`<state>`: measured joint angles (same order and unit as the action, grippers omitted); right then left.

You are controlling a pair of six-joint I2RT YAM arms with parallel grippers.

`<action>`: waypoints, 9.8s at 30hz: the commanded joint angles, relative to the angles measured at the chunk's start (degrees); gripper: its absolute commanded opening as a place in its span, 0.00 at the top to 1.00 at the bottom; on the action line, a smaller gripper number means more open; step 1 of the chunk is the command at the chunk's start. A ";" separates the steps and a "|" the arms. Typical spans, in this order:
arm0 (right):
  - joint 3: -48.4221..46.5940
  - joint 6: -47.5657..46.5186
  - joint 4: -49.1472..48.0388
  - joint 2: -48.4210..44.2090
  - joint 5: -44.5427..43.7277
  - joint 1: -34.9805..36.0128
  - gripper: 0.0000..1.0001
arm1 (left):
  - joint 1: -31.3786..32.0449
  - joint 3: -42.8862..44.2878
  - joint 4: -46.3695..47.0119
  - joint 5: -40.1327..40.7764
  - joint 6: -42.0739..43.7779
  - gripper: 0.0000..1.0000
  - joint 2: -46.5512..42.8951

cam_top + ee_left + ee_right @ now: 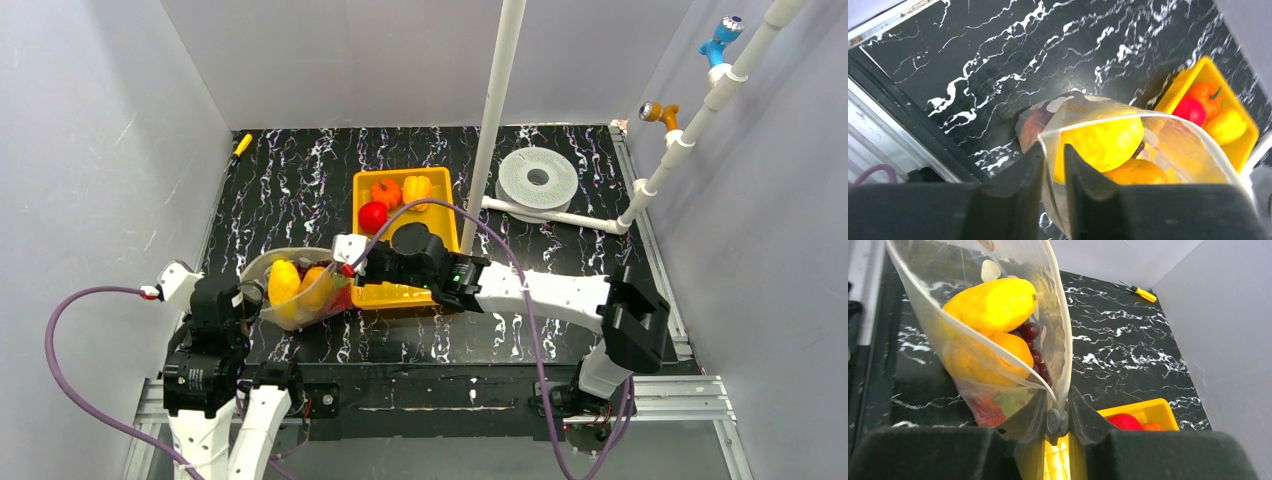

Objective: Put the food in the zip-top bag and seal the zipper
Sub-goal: Adjust the zipper food storage bag at the center of the board, then zip the zipper food storage bag at the center of the board.

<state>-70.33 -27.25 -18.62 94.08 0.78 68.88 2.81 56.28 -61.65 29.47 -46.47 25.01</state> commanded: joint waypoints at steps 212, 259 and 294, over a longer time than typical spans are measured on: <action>-0.22 40.54 -9.69 2.24 42.42 -13.09 0.99 | 16.14 1.86 23.29 -62.28 52.90 0.73 16.47; 3.89 47.16 -17.37 1.28 37.96 -13.87 0.99 | 16.16 -0.52 20.89 -53.00 52.61 1.00 11.62; 4.51 43.32 -8.28 -0.24 16.85 -14.74 0.99 | 16.15 6.27 1.51 -41.02 50.06 1.00 -1.62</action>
<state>-63.11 19.35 -31.18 95.20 28.88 56.73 18.98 58.50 -54.23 -14.47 2.98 25.32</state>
